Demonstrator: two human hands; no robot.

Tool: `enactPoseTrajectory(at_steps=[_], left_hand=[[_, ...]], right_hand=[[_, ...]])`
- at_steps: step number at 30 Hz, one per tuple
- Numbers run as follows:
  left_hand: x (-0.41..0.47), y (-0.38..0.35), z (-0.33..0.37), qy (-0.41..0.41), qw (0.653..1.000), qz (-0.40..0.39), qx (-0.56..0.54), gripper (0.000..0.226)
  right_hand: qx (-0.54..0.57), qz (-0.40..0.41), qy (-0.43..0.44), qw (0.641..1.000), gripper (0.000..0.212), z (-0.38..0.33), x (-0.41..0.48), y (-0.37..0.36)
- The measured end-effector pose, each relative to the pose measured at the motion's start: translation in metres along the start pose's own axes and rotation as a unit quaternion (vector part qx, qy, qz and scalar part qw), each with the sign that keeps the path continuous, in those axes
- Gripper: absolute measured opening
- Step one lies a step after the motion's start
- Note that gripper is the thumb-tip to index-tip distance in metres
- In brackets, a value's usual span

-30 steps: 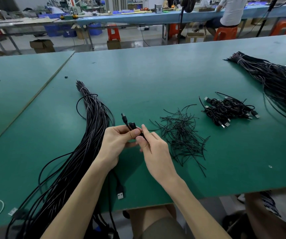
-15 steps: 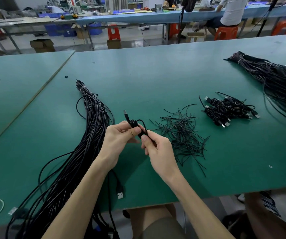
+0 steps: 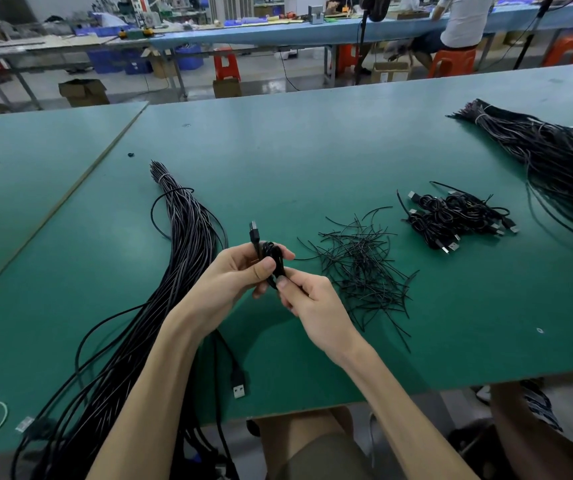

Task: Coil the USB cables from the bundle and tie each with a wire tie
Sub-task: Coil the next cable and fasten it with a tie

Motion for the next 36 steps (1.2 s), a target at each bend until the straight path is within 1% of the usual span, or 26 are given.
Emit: enactPoseTrajectory(at_steps=[2, 5, 8, 10, 11, 15, 18, 21, 23, 25, 26, 28, 30, 31, 33, 34, 35, 36], left_hand=[[0.000, 0.001, 0.000, 0.003, 1.000, -0.007, -0.002, 0.026], [0.001, 0.001, -0.001, 0.010, 1.000, 0.008, -0.012, 0.021], [0.002, 0.002, -0.005, 0.008, 0.999, 0.025, -0.028, 0.017], [0.003, 0.003, -0.006, -0.003, 0.998, 0.035, -0.043, 0.015], [0.004, 0.003, -0.007, -0.008, 0.998, 0.040, -0.048, 0.015], [0.005, 0.005, -0.009, -0.035, 0.997, 0.064, -0.029, 0.015], [0.006, 0.006, -0.010, -0.055, 0.995, 0.085, -0.018, 0.020], [0.008, 0.009, -0.012, -0.054, 0.989, 0.134, -0.025, 0.018], [0.009, 0.013, -0.013, -0.051, 0.984, 0.166, -0.036, 0.014], [0.009, 0.014, -0.014, -0.046, 0.981, 0.187, -0.029, 0.014], [0.010, 0.014, -0.014, -0.042, 0.980, 0.194, -0.023, 0.016], [0.009, 0.013, -0.015, -0.036, 0.979, 0.202, -0.012, 0.021], [0.010, 0.013, -0.016, -0.031, 0.978, 0.207, -0.003, 0.023], [0.010, 0.013, -0.016, -0.029, 0.977, 0.209, 0.000, 0.021], [0.011, 0.012, -0.017, -0.028, 0.977, 0.210, 0.011, 0.014], [0.011, 0.011, -0.017, -0.028, 0.978, 0.208, 0.017, 0.013], [0.011, 0.011, -0.017, -0.028, 0.978, 0.204, 0.021, 0.013], [0.011, 0.010, -0.016, -0.030, 0.979, 0.201, 0.023, 0.013]], right_hand=[[0.008, -0.005, 0.003, 1.000, 0.036, -0.002, -0.001, 0.000], [0.021, -0.006, 0.006, 1.000, 0.040, -0.006, -0.001, -0.001], [0.037, -0.002, 0.004, 0.999, 0.036, -0.008, -0.002, 0.000], [0.045, 0.003, -0.006, 0.999, 0.028, -0.007, -0.001, 0.001], [0.046, 0.006, -0.012, 0.999, 0.028, -0.006, -0.001, 0.002], [0.044, 0.009, -0.011, 0.999, 0.036, -0.005, -0.003, 0.000], [0.010, 0.025, 0.004, 1.000, 0.037, -0.005, -0.003, -0.001], [-0.027, 0.066, 0.020, 0.997, 0.036, -0.003, -0.003, 0.001], [-0.059, 0.132, 0.050, 0.988, 0.033, -0.005, -0.005, 0.003], [-0.097, 0.219, 0.084, 0.967, 0.027, -0.012, -0.006, 0.009], [-0.110, 0.250, 0.091, 0.958, 0.025, -0.015, -0.006, 0.013], [-0.107, 0.268, 0.077, 0.954, 0.026, -0.020, 0.000, 0.024], [-0.094, 0.253, 0.047, 0.962, 0.025, -0.023, 0.006, 0.033], [-0.103, 0.244, 0.039, 0.964, 0.024, -0.024, 0.008, 0.038], [-0.165, 0.229, 0.047, 0.958, 0.021, -0.026, 0.009, 0.046], [-0.222, 0.219, 0.058, 0.948, 0.019, -0.026, 0.009, 0.048], [-0.295, 0.205, 0.070, 0.931, 0.021, -0.025, 0.008, 0.050], [-0.373, 0.188, 0.080, 0.905, 0.026, -0.022, 0.006, 0.050]])
Point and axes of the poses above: each hand's wrist, its own x-axis towards the middle knuckle, its own y-axis out of the back of the hand, z = x × y, the point moved 3 cm from there along x, towards the middle knuckle, and after that the axes turned 14 degrees about z, right-handed, at the moved point
